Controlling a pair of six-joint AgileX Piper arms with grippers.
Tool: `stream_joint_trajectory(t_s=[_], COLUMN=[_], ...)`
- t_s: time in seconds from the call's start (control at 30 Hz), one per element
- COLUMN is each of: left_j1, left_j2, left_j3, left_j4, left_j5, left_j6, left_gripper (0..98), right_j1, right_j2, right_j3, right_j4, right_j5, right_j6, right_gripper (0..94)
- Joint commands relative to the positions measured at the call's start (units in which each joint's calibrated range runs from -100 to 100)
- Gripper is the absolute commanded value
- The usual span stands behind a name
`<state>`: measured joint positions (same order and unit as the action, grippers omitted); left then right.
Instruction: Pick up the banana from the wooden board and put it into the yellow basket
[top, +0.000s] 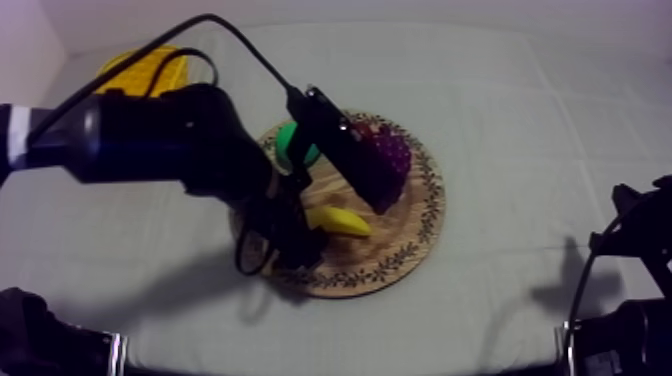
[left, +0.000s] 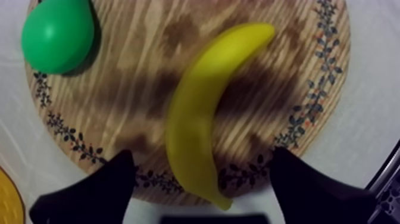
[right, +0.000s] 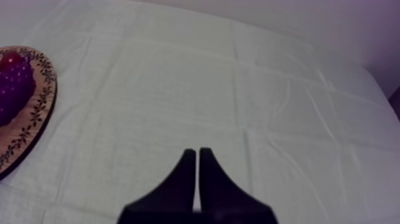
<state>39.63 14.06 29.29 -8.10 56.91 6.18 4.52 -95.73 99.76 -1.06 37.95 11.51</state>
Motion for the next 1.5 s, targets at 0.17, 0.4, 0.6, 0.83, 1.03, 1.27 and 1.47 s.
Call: stream_joint_trajectory(t_s=[0.17,0.4,0.6,0.83,1.03,1.27,1.47], left_j1=[0.01,1.13,1.49,1.55,1.8,1.02,-3.74], left_j2=[7.41,10.49,11.66,12.59,11.36,4.05,-3.91], left_j3=[-6.32,-9.59,-10.04,-8.9,-9.3,-14.52,-21.65], left_j4=[0.25,-1.12,-2.63,-3.8,-4.92,-8.3,-12.62], left_j5=[4.27,6.78,7.79,7.41,9.02,17.74,25.07], left_j6=[-0.55,0.46,2.65,4.04,4.62,4.3,1.59], left_gripper=[79.4,61.7,41.6,32.1,30.5,30.1,30.6], right_j1=[0.0,0.0,0.0,0.0,0.0,0.0,0.0], right_j2=[-0.02,-0.02,-0.02,-0.02,-0.02,-0.02,-0.02], right_j3=[0.02,0.02,0.02,0.02,0.02,0.02,0.02], right_j4=[0.01,0.01,0.01,0.01,0.01,0.01,0.01], right_j5=[0.03,0.03,0.03,0.03,0.03,0.03,0.03], right_j6=[-0.01,-0.01,-0.01,-0.01,-0.01,-0.01,-0.01], right_gripper=[0.3,0.3,0.3,0.3,0.3,0.3,0.3])
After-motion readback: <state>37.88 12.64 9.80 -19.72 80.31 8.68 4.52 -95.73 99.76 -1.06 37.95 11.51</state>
